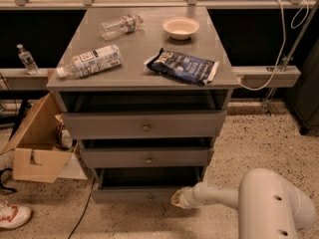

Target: Close bottom drawer

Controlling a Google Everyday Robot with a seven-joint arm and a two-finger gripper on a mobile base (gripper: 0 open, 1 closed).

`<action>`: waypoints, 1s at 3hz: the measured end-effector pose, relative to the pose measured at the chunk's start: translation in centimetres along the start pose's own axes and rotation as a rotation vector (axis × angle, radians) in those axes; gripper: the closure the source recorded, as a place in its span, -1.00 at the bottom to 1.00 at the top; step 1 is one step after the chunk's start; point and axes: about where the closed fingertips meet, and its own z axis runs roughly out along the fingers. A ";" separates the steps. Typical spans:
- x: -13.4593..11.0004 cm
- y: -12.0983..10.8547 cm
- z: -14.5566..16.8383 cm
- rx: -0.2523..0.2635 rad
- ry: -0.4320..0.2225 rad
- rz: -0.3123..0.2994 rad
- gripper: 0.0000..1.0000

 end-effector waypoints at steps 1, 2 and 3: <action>-0.1 -1.7 0.7 0.013 0.004 -0.009 1.00; 0.2 -3.6 1.3 0.024 0.011 -0.007 1.00; 0.1 -4.5 2.4 0.011 0.012 0.004 1.00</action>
Offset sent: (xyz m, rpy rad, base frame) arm 0.1017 -0.0044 -0.0054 -0.0285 -0.0497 -0.0352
